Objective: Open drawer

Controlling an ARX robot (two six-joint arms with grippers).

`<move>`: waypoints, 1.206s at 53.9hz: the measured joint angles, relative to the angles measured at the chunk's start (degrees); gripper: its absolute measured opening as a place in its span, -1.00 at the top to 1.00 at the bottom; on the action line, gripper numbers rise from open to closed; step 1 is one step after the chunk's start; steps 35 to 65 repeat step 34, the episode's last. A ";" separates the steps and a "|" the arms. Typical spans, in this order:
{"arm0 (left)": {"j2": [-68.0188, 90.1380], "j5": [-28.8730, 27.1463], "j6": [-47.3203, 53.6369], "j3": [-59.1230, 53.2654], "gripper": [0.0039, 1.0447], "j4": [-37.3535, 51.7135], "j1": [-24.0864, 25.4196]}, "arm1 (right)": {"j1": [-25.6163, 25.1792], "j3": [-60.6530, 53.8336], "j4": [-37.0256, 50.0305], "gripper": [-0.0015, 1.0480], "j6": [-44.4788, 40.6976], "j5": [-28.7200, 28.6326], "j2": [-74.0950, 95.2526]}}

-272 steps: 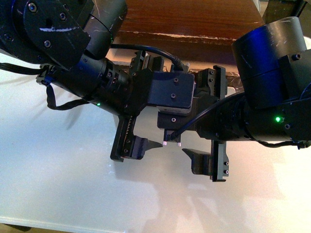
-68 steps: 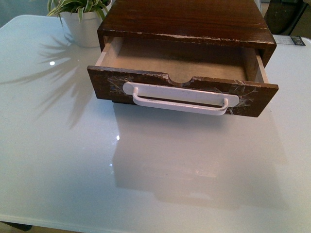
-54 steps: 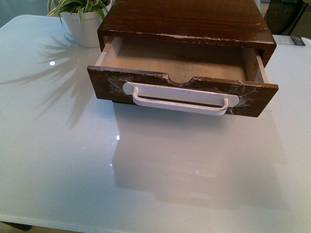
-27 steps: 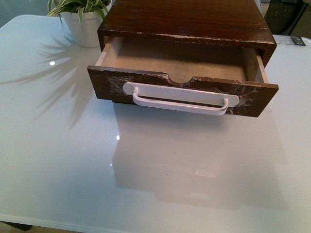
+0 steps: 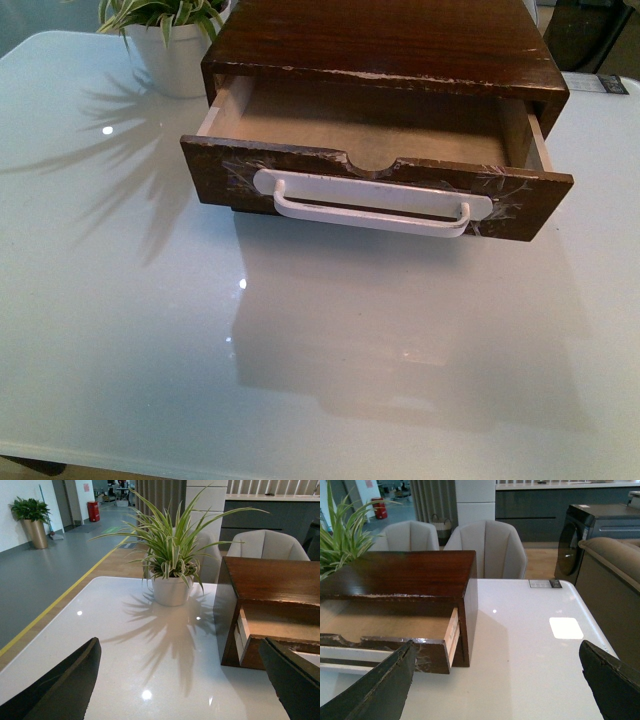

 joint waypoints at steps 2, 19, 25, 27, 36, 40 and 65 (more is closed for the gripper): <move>0.00 -0.02 0.02 0.00 -0.84 0.00 0.00 | 0.00 0.02 0.00 -0.83 0.00 0.00 0.00; 0.00 0.00 0.02 0.00 -0.84 0.00 0.00 | 0.00 0.02 0.00 -0.83 0.02 0.00 0.00; 0.00 0.00 0.02 0.00 -0.84 0.00 0.00 | 0.00 0.02 0.00 -0.83 0.00 0.00 0.00; 0.00 -0.02 0.02 0.00 -0.84 0.00 0.00 | 0.00 0.02 0.00 -0.83 0.00 0.00 0.00; 0.00 0.00 0.02 0.00 -0.84 0.00 0.00 | 0.00 0.02 0.00 -0.83 0.02 0.00 0.00; 0.00 0.00 0.02 0.00 -0.84 0.00 0.00 | 0.00 0.02 0.00 -0.83 0.02 0.00 0.00; 0.00 0.00 0.02 0.00 -0.84 0.00 0.00 | 0.00 0.02 0.00 -0.83 0.02 0.00 0.00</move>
